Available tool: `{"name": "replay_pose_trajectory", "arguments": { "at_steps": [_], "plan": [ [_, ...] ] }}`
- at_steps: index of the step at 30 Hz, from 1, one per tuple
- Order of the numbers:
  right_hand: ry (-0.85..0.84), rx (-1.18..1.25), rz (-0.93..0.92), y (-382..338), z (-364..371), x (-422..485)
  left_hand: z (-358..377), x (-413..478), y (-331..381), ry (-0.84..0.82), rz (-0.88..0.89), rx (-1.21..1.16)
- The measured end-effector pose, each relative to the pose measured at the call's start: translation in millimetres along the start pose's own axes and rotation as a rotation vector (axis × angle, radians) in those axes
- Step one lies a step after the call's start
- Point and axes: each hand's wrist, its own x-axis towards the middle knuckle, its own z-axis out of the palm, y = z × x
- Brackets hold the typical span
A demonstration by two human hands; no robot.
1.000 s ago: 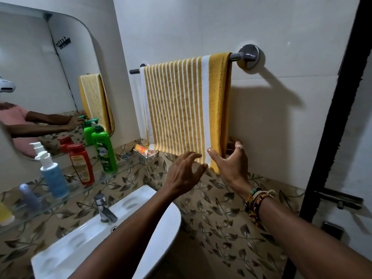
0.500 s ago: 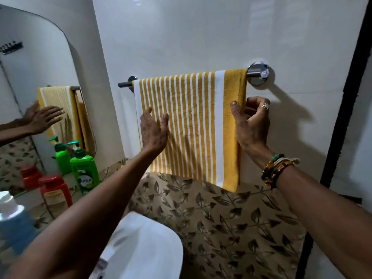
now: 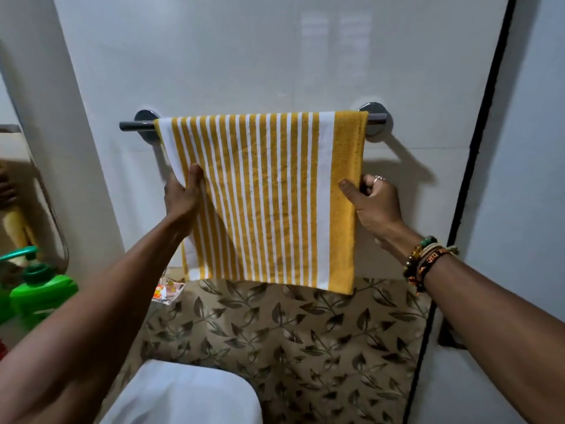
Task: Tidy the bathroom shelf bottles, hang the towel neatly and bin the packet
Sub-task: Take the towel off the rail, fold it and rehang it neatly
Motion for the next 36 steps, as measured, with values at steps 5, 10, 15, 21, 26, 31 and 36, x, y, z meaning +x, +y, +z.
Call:
{"name": "replay_pose_trajectory", "arguments": {
  "at_steps": [5, 10, 15, 21, 26, 31, 36],
  "plan": [
    [0.078, -0.129, 0.063, 29.2, 1.0, -28.2, -4.4, -17.6, -34.7, -0.036, -0.038, 0.127],
    [0.097, -0.195, 0.169, 50.9, 9.2, -53.1, -24.6, -38.4, -59.9, -0.162, 0.021, 0.212],
    [0.037, -0.325, 0.265, 69.8, 20.6, -72.0, -43.8, -69.7, -102.5, -0.366, -0.029, 0.365],
    [0.104, -0.411, 0.183, 61.8, 17.5, -75.8, -64.9, -73.5, -123.4, -0.377, 0.017, 0.488],
    [0.507, -0.409, -0.274, 21.8, 26.9, -59.9, -60.4, -53.0, -76.4, 0.104, 0.259, 0.422],
    [0.465, -0.621, -0.609, -27.2, 55.6, -29.0, -32.7, -29.6, -5.8, 0.117, 0.602, 0.469],
    [0.231, -0.89, -0.786, -87.6, 98.3, -4.9, 9.0, -21.7, 65.3, 0.057, 0.936, 0.61]
  ]
}}
